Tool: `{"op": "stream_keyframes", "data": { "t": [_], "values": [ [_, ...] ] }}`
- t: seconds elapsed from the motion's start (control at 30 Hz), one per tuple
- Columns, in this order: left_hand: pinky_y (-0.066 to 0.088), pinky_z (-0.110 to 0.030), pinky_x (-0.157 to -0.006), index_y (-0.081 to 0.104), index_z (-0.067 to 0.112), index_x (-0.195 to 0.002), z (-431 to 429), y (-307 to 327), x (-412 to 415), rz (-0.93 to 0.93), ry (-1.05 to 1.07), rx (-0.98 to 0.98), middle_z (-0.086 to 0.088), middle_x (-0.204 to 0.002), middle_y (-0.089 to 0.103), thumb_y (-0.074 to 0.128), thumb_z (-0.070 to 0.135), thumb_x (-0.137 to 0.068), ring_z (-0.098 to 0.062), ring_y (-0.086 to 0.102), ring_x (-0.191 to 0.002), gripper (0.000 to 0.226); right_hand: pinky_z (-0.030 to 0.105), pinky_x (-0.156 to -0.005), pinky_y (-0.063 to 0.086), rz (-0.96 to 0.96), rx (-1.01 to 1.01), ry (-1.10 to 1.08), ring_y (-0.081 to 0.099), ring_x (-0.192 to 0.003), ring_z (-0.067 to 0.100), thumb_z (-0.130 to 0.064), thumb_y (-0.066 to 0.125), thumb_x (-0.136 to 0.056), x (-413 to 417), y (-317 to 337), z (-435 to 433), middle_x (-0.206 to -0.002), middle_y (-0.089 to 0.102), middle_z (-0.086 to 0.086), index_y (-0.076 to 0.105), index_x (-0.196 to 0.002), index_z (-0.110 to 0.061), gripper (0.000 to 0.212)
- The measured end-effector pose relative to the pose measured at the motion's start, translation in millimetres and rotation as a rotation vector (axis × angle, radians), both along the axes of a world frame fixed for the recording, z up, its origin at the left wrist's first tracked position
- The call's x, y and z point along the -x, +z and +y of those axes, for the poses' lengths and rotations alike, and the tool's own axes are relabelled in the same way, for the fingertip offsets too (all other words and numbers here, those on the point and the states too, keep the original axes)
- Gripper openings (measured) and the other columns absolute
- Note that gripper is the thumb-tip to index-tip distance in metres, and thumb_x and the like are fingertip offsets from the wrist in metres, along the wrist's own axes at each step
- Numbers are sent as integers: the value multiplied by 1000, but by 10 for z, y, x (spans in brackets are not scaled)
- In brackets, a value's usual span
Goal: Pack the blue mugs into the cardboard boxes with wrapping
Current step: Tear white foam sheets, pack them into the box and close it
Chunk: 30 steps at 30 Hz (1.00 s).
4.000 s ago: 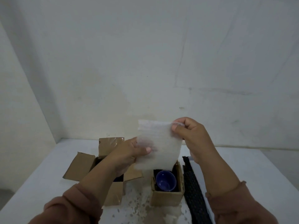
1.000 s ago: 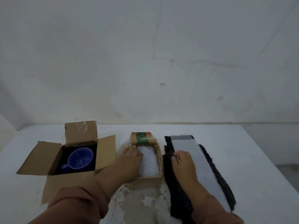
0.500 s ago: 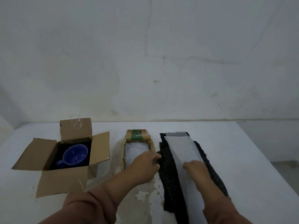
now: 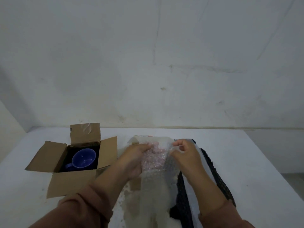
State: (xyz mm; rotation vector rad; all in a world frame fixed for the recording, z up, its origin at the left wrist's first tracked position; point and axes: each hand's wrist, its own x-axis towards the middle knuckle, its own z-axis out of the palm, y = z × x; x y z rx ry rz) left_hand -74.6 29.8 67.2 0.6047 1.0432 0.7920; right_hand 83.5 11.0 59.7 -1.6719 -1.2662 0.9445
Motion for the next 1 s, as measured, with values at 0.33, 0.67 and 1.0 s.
{"op": "stream_keyframes", "data": {
  "t": [0.33, 0.67, 1.0],
  "values": [
    [54, -39, -81, 21, 28, -147, 31, 77, 524, 394, 102, -325, -11, -103, 59, 77, 17, -76, -24, 62, -91, 91, 20, -68, 46, 200, -89, 118, 58, -81, 15, -9, 59, -90, 288, 178, 78, -90, 62, 3, 61, -88, -28, 20],
    [41, -20, -68, 66, 30, -91, -59, 371, 681, 955, 80, -842, 6, -93, 51, 67, 25, -84, -5, 51, -79, 9, 31, -87, 44, -493, -234, 261, 49, -94, 13, -24, 68, -81, 466, 487, 141, -89, 41, -12, 68, -106, -25, 25],
    [51, -51, -95, 66, 13, -110, -19, 248, 885, 252, -162, -413, -9, -108, 73, 79, 25, -64, -30, 68, -102, 50, 34, -66, 47, 348, -127, 217, 58, -70, 22, -13, 65, -84, 502, 761, 211, -78, 63, 10, 62, -78, -3, 12]
  ]
}}
